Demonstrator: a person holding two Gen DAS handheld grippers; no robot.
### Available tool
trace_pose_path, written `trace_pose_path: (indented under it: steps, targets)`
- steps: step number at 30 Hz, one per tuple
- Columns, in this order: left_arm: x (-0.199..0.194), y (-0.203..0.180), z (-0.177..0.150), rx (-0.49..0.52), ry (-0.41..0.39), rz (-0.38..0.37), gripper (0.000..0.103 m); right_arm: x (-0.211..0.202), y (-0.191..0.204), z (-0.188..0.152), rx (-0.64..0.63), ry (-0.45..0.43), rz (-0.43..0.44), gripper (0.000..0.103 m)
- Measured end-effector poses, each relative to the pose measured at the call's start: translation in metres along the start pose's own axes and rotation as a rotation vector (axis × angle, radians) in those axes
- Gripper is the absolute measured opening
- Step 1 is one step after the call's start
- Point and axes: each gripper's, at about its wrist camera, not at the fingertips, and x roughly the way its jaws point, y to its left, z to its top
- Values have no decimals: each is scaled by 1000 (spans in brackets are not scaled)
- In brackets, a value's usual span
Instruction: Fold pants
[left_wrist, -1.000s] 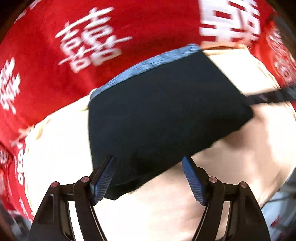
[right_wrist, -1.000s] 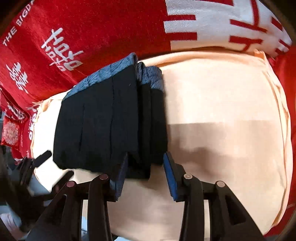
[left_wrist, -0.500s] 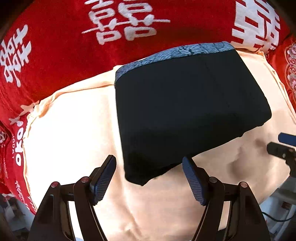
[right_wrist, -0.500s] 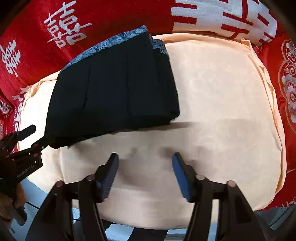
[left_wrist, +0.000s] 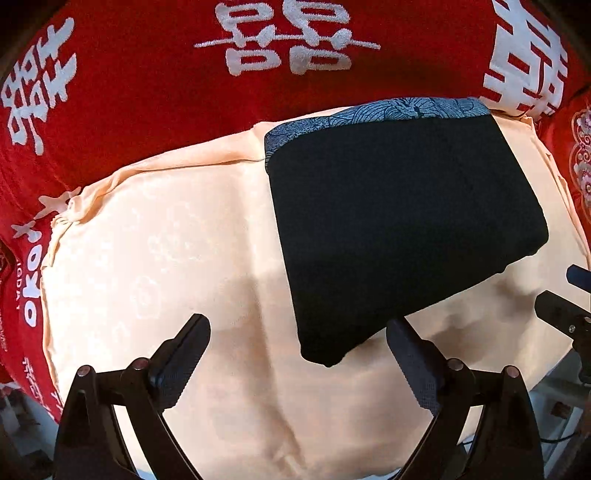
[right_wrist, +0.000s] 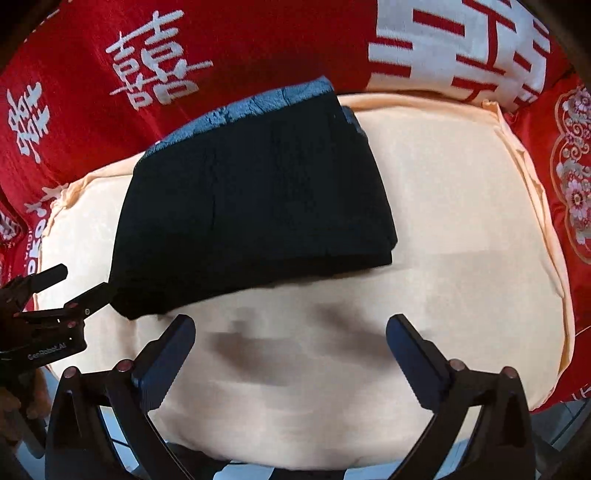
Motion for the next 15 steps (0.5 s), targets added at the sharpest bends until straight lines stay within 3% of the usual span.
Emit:
trace_pose_path:
  steps: [15]
  targets:
    - [-5, 8, 0, -15, 8, -44, 97, 0, -15, 0, 85, 50, -55, 103]
